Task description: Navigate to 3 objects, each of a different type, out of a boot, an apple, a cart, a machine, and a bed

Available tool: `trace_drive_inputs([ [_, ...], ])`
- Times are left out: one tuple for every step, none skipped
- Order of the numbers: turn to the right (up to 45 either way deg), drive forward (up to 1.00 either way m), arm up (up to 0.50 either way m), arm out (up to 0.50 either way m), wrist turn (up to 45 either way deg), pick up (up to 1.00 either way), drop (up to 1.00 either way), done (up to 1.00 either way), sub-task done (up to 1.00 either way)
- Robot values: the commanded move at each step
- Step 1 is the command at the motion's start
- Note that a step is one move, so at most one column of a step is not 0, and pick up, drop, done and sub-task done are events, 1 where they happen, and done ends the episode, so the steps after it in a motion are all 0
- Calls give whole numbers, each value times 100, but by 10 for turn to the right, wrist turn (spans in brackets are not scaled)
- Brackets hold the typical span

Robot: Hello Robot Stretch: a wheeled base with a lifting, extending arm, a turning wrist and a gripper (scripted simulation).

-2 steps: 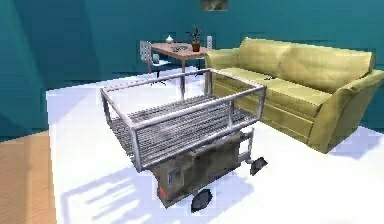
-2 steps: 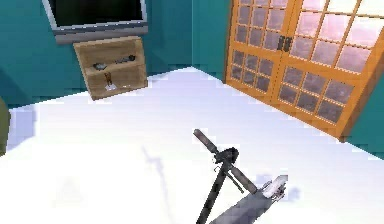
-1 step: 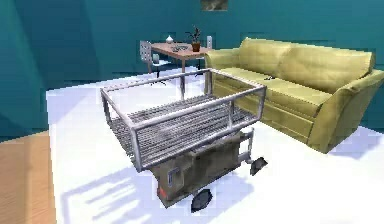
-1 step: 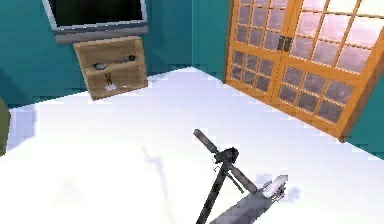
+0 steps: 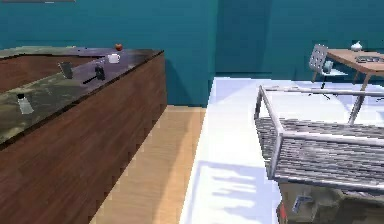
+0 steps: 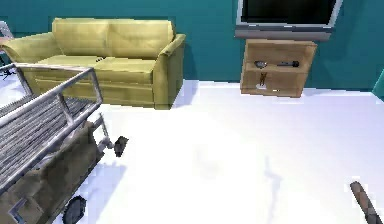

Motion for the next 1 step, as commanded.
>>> trace_drive_inputs([
  [-210, 0, 0, 0, 0, 0, 0, 0, 0],
])
